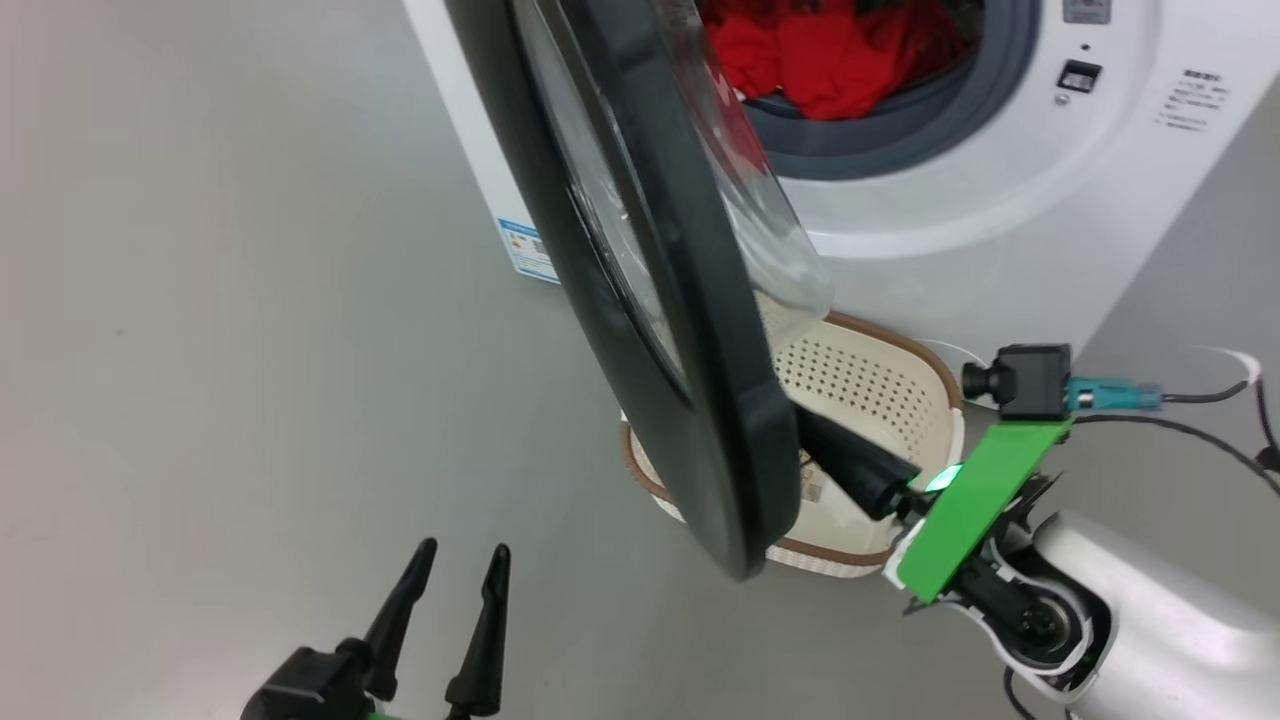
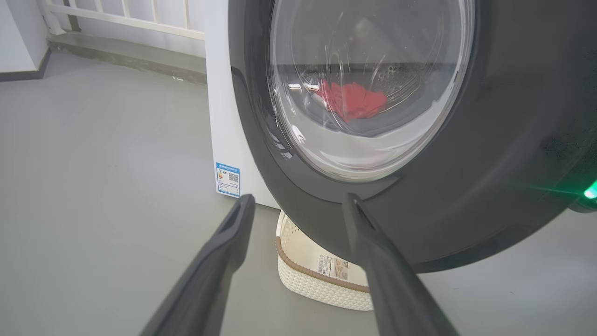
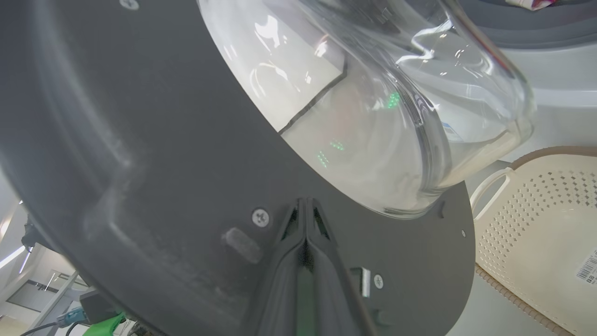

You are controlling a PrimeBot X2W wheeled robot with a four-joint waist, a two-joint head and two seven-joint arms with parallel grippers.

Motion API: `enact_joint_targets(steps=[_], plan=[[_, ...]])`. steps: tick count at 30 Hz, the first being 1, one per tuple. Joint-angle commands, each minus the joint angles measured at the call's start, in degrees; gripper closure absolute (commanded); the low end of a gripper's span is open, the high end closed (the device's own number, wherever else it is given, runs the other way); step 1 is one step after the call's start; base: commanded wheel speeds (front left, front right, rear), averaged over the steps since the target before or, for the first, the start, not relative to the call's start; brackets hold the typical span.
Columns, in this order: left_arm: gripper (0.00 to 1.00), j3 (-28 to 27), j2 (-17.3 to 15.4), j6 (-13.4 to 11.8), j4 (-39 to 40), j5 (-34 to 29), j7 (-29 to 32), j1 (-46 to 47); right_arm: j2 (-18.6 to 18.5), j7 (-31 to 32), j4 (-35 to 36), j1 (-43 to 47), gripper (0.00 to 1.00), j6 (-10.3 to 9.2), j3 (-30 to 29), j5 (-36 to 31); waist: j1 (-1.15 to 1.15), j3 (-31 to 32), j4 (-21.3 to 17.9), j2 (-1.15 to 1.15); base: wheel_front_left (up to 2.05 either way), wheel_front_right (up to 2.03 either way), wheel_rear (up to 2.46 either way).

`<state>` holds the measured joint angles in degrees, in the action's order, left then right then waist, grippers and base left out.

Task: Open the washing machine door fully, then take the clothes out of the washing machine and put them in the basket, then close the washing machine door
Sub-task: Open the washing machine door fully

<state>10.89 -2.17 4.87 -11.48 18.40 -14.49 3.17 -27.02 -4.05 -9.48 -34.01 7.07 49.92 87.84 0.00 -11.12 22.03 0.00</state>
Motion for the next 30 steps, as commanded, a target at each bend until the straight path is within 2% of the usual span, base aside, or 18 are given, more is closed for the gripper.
enact_joint_targets(steps=[1,13,22,30], plan=[[0.00,-1.7,-0.7,-0.7,1.3,0.3,-0.5,-0.4,1.3,-0.3,1.9,1.5,1.00,0.42,1.5,-0.1,0.00,1.4,1.9,0.00,0.00,0.00,0.00],[0.00,-1.0,-0.7,-1.1,0.9,0.2,-0.5,-1.7,4.4,-1.7,1.4,0.5,1.00,0.42,5.8,-0.3,0.00,3.3,7.4,0.00,0.00,0.00,0.00],[0.00,-3.5,-0.7,-3.1,3.2,1.4,-0.5,-2.3,8.4,-1.7,0.0,-3.6,1.00,0.42,9.3,-0.5,0.00,2.6,8.5,0.00,0.00,0.00,0.00],[0.00,-4.5,-0.7,-3.8,4.2,1.5,-0.5,-2.7,10.6,-2.1,-1.3,-6.0,1.00,0.42,11.2,0.3,0.00,2.3,8.8,0.00,0.00,0.00,0.00]])
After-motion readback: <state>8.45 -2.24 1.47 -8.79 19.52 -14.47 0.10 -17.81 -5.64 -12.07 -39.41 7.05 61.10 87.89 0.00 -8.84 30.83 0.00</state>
